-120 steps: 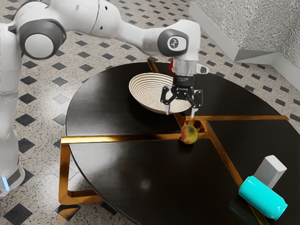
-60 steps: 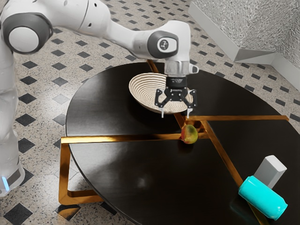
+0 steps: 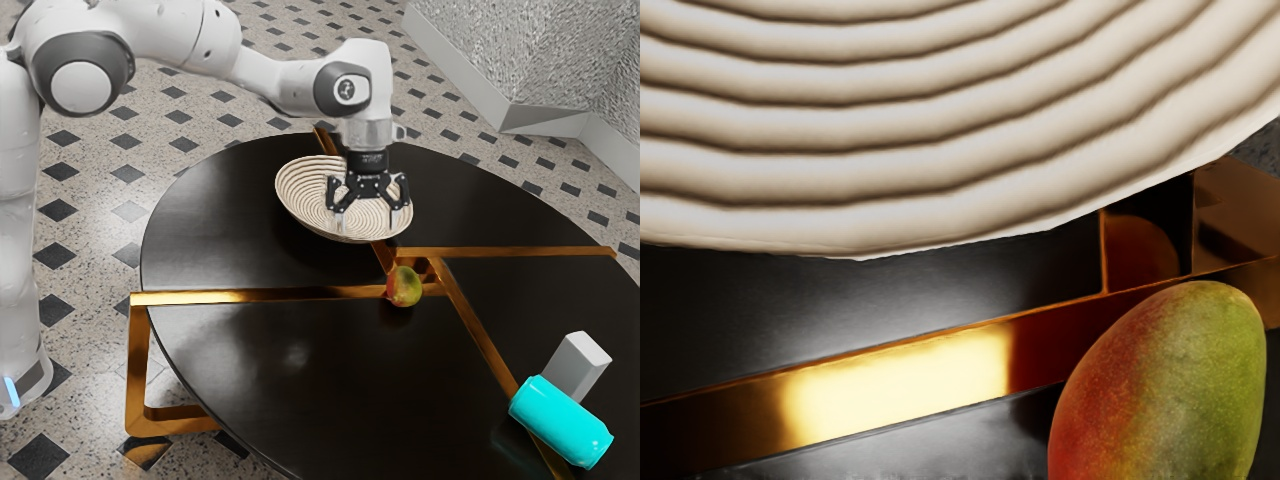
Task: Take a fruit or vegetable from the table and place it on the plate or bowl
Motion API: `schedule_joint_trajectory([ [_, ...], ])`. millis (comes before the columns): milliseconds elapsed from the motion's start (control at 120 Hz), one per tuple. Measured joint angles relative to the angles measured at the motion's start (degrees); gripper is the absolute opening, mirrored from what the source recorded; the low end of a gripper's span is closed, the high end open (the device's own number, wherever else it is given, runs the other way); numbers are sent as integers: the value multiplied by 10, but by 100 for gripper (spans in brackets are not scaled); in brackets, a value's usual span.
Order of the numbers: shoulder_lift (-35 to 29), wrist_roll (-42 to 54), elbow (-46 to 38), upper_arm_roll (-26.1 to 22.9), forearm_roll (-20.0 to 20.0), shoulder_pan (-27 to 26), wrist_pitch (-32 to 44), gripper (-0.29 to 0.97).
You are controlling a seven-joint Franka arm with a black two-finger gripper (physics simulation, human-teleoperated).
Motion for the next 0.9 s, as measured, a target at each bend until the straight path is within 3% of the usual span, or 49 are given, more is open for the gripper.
schedule_joint_trajectory([
  [192,81,0,83,-10,-4,-4,17,68],
  [508,127,-1,114,-45,-16,-1,45,68],
  [900,94,-7,66,-49,-30,-14,64,68],
])
